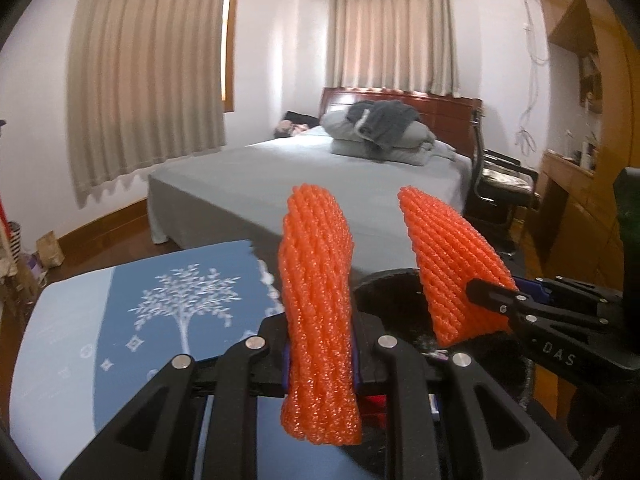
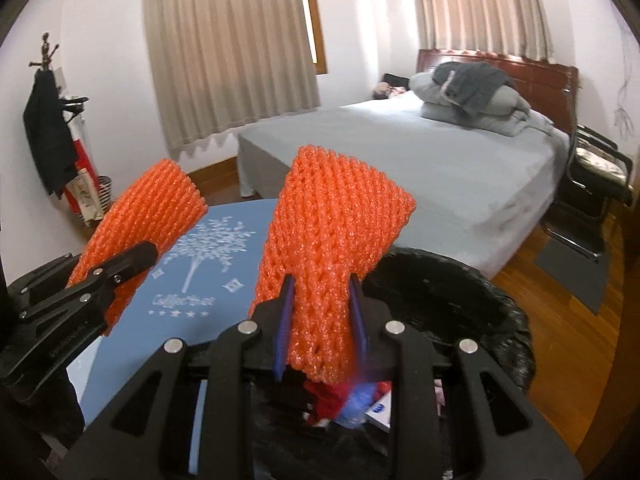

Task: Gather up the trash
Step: 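Carry both orange strip pieces over the black bin and lower them in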

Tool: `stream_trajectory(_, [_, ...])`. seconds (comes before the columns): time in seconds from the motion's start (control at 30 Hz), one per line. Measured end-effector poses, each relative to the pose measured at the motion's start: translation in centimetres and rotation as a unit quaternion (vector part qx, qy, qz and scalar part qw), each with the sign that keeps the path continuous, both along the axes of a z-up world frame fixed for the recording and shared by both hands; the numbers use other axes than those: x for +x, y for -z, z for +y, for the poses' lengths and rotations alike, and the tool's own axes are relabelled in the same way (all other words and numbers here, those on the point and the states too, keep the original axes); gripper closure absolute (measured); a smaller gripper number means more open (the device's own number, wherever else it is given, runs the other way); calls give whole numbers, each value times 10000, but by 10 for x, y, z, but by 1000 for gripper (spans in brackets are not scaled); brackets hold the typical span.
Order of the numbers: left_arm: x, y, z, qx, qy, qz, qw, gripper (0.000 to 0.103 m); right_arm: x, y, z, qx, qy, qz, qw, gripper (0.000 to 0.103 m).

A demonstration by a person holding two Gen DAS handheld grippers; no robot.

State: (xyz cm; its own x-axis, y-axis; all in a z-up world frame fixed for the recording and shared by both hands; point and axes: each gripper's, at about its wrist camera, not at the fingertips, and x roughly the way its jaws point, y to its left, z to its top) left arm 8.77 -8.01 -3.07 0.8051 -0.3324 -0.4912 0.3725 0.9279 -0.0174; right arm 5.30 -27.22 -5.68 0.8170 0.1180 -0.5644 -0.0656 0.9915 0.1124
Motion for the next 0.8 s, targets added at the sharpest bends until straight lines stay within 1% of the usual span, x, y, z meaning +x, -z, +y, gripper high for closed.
stream_trajectory(0.23, [4, 7, -39, 29, 338, 29, 9994, 82, -4, 13, -29, -45, 315, 106, 9994, 78])
stream_trajectory(0.4, [10, 17, -59, 36, 525, 108, 9986, 82, -5, 24, -47, -82, 465, 208, 9987, 78])
stream_trajectory(0.6, [21, 36, -81, 125, 701, 281, 9971, 82, 0, 43, -67, -95, 616, 385, 9973, 78])
stream_trajectory(0.8, [35, 55, -98, 216, 794, 420, 9957, 82, 9, 60, -79, -74, 677, 522, 9963, 77])
